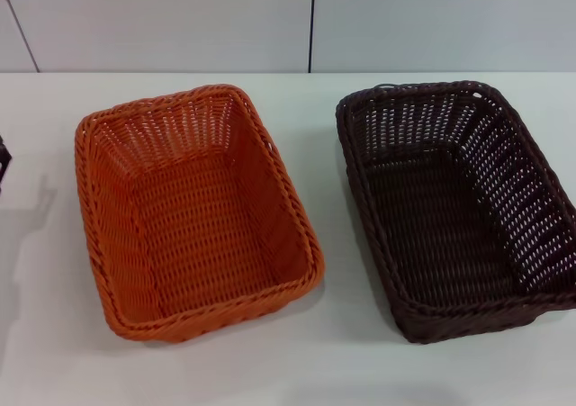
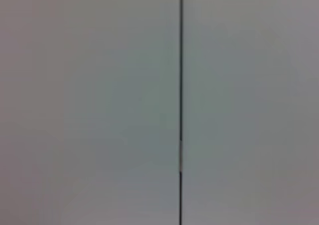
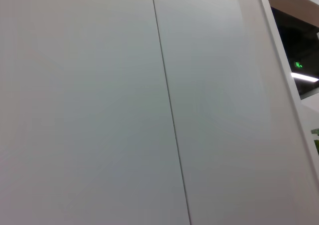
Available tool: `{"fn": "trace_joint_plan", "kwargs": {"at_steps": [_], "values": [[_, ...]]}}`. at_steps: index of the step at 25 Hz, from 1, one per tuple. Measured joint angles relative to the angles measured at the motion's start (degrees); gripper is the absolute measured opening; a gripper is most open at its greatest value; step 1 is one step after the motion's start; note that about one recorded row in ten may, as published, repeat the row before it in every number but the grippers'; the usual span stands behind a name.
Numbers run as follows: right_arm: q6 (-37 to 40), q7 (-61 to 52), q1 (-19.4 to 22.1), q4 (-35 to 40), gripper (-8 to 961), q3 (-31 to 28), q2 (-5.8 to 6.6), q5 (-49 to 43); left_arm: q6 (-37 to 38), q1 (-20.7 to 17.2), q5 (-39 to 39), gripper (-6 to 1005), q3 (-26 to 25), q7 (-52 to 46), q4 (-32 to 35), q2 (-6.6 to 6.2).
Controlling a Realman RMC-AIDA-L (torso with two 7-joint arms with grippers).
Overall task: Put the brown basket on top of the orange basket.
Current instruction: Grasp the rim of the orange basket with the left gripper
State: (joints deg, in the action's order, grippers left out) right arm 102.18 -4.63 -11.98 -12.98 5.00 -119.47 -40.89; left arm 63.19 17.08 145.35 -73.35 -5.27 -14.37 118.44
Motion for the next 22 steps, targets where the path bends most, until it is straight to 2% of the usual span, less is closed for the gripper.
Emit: {"fn": "trace_joint_plan", "kwargs": {"at_steps": [3, 6, 7, 9, 12, 13, 14, 15, 16, 19, 20, 21, 22], "values": [[2.89, -0.16, -0.02, -1.54, 736, -0.81, -0.07, -0.02, 0.27, 0.06, -0.01, 779, -0.5, -0.48, -0.25, -0.07], [4.62, -0.16, -0.59, -2.1, 735, -1.12, -0.01, -0.34, -0.29, 0.18, 2.26, 777, -0.89, 2.44, -3.08, -1.34], [4.62, -0.16, -0.59, -2.1, 735, -1.12, -0.01, -0.34, -0.29, 0.18, 2.26, 776, -0.89, 2.44, -3.08, -1.34], [6.08, -0.92, -1.84, -2.16, 735, -1.06, 0.06, -0.4, -11.3, 1.37, 4.08, 774, -1.08, 5.51, -9.38, -3.74], [6.47, -1.53, -3.08, -2.07, 735, -1.15, 0.14, -0.25, -11.3, 1.37, 4.08, 771, -1.08, 5.51, -9.38, -3.74], [6.48, -1.63, -3.7, -1.95, 735, -1.2, 0.18, -0.13, -17.11, 0.93, 4.27, 770, -1.27, 6.38, -14.34, -4.79], [6.49, -1.61, -4.56, -1.55, 735, -1.22, 0.25, -0.07, -30.14, -0.7, 5.09, 769, -3.79, 8.76, -26.27, -6.23], [6.49, -1.61, -4.56, -1.55, 735, -1.22, 0.25, -0.07, -30.14, -0.7, 5.09, 769, -3.79, 8.76, -26.27, -6.23], [6.56, -1.59, -4.73, -1.3, 735, -1.22, 0.26, -0.06, -36.78, -1.64, 6.43, 768, -6.44, 10.81, -32.31, -6.21], [6.94, -2.03, -4.44, -0.26, 735, -1.26, 0.27, -0.03, -36.78, -1.64, 6.43, 765, -6.44, 10.81, -32.31, -6.21], [6.98, -2.32, -4.26, 0.02, 735, -1.28, 0.27, -0.03, -55.96, -4.02, 11.04, 764, -15.14, 14.75, -49.54, -4.08], [7.02, -3.03, -4.01, 0.45, 735, -1.3, 0.31, -0.02, -68.15, -4.23, 11.65, 763, -19.8, 14.92, -57.78, -2.36], [7.02, -3.03, -4.01, 0.45, 735, -1.3, 0.31, -0.02, -68.15, -4.23, 11.65, 762, -19.8, 14.92, -57.78, -2.36]]}}
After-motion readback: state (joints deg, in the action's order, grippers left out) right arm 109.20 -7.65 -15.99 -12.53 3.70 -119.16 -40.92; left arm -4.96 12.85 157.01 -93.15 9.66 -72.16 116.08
